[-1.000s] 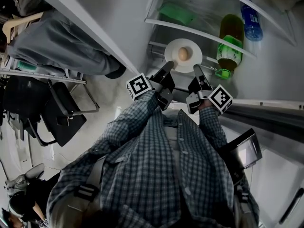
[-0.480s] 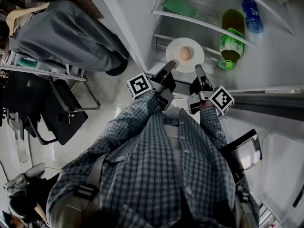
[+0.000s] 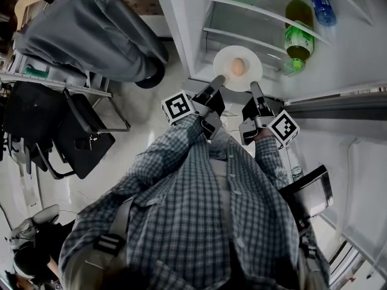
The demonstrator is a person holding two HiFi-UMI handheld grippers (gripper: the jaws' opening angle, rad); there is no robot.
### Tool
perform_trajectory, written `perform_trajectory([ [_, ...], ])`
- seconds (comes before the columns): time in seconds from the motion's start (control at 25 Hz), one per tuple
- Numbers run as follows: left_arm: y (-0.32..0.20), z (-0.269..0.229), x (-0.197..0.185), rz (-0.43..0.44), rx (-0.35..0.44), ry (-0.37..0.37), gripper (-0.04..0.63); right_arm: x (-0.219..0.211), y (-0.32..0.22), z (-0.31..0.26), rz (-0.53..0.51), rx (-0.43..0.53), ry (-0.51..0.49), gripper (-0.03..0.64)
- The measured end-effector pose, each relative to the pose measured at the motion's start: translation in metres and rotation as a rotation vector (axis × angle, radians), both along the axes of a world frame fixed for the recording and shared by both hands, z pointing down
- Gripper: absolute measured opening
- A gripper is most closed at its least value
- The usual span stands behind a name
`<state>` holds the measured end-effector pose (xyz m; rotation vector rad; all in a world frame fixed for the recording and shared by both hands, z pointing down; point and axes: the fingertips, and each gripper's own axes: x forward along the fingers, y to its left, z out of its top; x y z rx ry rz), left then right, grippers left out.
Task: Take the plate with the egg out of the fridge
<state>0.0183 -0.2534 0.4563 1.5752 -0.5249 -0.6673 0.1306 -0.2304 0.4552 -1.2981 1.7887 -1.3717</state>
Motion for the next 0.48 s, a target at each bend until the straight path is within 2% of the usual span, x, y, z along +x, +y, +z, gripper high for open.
perform_trajectory([
  [0.48,0.053,-0.003,-0.013,0.044,0.016,0.007,0.049,-0.014,0.059,0.006,0.057,-0.027,0.023,0.057],
])
